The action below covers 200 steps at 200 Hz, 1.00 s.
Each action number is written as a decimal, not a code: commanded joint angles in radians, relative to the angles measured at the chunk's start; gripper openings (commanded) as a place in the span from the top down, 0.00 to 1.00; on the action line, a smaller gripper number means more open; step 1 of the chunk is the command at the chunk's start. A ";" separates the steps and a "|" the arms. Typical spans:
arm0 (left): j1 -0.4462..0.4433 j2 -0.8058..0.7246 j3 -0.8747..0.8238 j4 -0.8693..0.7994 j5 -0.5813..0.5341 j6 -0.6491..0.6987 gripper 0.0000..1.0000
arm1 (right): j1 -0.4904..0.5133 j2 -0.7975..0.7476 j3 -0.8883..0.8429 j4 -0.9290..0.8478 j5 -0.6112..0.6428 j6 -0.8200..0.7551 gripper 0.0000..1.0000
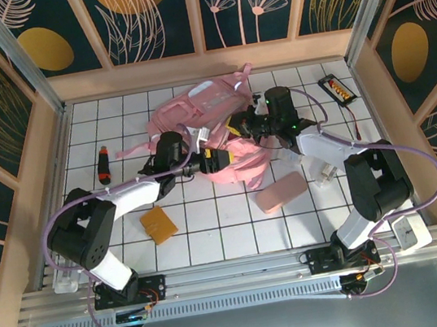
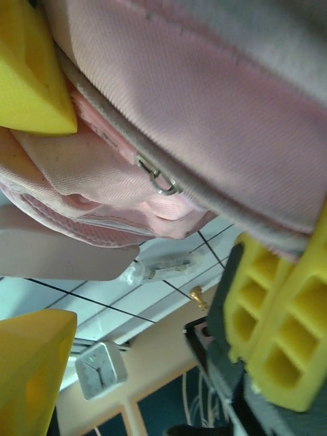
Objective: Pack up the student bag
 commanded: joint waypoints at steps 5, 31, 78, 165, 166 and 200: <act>0.068 -0.016 -0.018 0.086 -0.119 -0.144 0.35 | 0.028 -0.024 0.039 0.060 -0.079 0.013 1.00; 0.068 -0.050 -0.015 -0.023 -0.161 -0.089 0.35 | 0.028 -0.024 0.033 0.060 -0.077 0.013 1.00; 0.069 -0.040 -0.082 0.033 -0.181 -0.163 0.36 | 0.028 -0.016 0.044 0.069 -0.083 0.020 1.00; 0.023 -0.004 -0.025 0.078 -0.016 -0.108 0.44 | 0.054 -0.002 0.035 0.126 -0.058 0.068 1.00; 0.021 -0.007 -0.028 0.078 -0.018 -0.108 0.44 | 0.053 -0.001 0.035 0.125 -0.057 0.069 1.00; 0.002 -0.066 -0.077 0.075 -0.023 -0.131 0.43 | 0.053 0.018 0.058 0.163 -0.047 0.107 1.00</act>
